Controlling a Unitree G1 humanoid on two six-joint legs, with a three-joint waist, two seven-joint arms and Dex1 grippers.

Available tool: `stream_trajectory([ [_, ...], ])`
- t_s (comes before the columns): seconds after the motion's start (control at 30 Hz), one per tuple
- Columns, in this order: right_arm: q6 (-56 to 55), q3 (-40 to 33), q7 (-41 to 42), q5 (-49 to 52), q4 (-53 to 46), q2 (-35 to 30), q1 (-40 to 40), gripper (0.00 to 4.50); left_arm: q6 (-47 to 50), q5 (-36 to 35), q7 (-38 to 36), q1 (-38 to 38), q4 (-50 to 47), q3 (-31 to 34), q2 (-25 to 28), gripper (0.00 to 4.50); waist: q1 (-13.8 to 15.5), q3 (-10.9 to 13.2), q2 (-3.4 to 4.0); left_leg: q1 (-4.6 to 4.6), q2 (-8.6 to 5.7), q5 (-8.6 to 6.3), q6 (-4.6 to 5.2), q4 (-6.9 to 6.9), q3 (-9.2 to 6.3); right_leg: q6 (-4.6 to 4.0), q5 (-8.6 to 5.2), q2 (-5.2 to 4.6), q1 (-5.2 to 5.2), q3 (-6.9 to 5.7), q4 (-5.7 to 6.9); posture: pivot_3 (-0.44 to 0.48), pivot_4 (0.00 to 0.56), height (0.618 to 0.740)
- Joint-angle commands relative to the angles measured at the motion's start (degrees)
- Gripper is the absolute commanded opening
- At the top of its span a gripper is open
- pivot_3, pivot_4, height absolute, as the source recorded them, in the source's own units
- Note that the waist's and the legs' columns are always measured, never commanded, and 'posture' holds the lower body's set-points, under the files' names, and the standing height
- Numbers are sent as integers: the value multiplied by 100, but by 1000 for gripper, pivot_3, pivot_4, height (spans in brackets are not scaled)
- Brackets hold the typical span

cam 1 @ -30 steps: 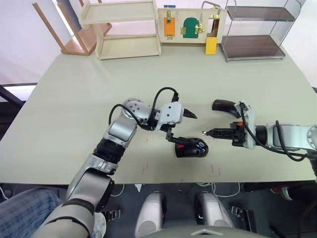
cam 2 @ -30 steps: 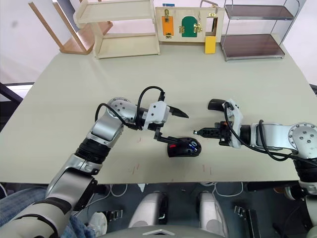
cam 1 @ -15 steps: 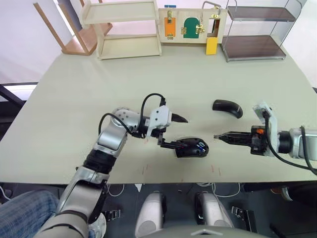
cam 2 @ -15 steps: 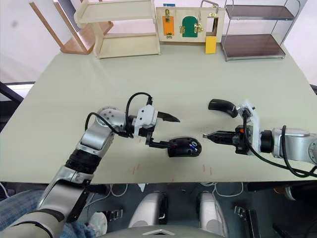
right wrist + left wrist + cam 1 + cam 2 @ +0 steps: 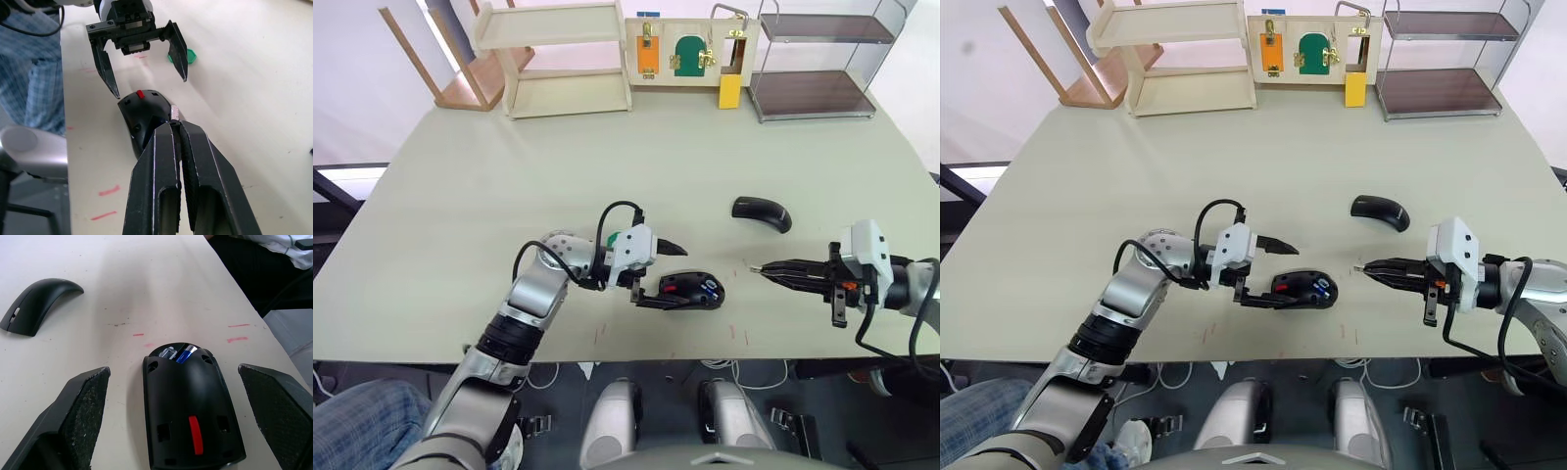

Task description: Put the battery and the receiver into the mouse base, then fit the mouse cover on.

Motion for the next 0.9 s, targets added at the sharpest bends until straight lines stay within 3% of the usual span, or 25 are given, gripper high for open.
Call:
stream_trajectory([
  [0.03,-281,-189,227,-150,-10,31,-22,0,145,89,114,12,-189,-143,-17,4469,4,0,0,1,0,0,0,0,1,0,0,0,0,0,0,0,150,740],
  [0.9,-506,-523,511,-367,3,197,550,0,564,625,569,-71,248,-692,-449,4469,48,0,0,8,-1,0,0,6,0,-1,1,0,6,1,9,0,150,740],
])
